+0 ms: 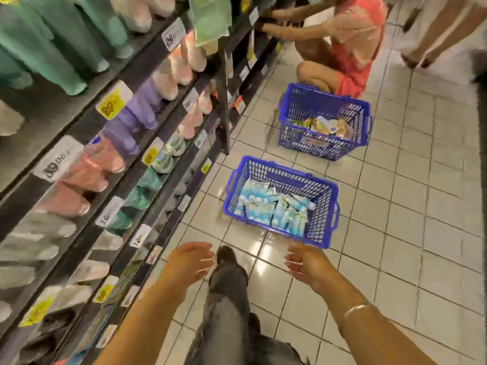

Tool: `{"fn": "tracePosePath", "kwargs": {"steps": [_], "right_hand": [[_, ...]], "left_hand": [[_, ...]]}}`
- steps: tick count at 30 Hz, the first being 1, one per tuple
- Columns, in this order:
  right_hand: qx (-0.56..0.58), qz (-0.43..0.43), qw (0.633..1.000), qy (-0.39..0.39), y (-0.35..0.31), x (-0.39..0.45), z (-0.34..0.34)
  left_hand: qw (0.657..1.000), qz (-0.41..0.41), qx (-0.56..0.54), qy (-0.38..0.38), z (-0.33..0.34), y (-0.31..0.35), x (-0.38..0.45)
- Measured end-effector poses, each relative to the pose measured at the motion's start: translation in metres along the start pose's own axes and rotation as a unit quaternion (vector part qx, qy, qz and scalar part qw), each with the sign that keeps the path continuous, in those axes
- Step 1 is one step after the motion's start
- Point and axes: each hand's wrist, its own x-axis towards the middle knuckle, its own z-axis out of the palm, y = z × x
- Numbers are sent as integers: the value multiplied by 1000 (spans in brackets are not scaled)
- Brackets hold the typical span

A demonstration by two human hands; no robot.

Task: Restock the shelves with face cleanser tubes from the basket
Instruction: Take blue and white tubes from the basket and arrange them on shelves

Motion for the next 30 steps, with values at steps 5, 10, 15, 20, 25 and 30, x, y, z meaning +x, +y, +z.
{"fn": "tracePosePath", "kwargs": {"steps": [5, 10, 15, 20, 25, 30], "right_hand": [[34, 41, 998, 46, -41, 66, -1], [15, 43, 994, 100, -76, 145, 2], [-16, 56, 989, 135, -87, 232, 2], [-156, 24, 983, 98, -71, 333, 0], [-248, 20, 968, 35, -36, 439, -6], [-278, 74, 955, 73, 5, 525, -13]], "left_hand": [[998, -8, 64, -13, 43, 38, 88], [994, -25, 104, -29, 85, 72, 184], [987, -42, 153, -24, 122, 75, 273], [980, -76, 185, -20, 149, 37, 367], [973, -109, 202, 12, 162, -20, 466], [910, -64, 402, 72, 168, -73, 541]]}}
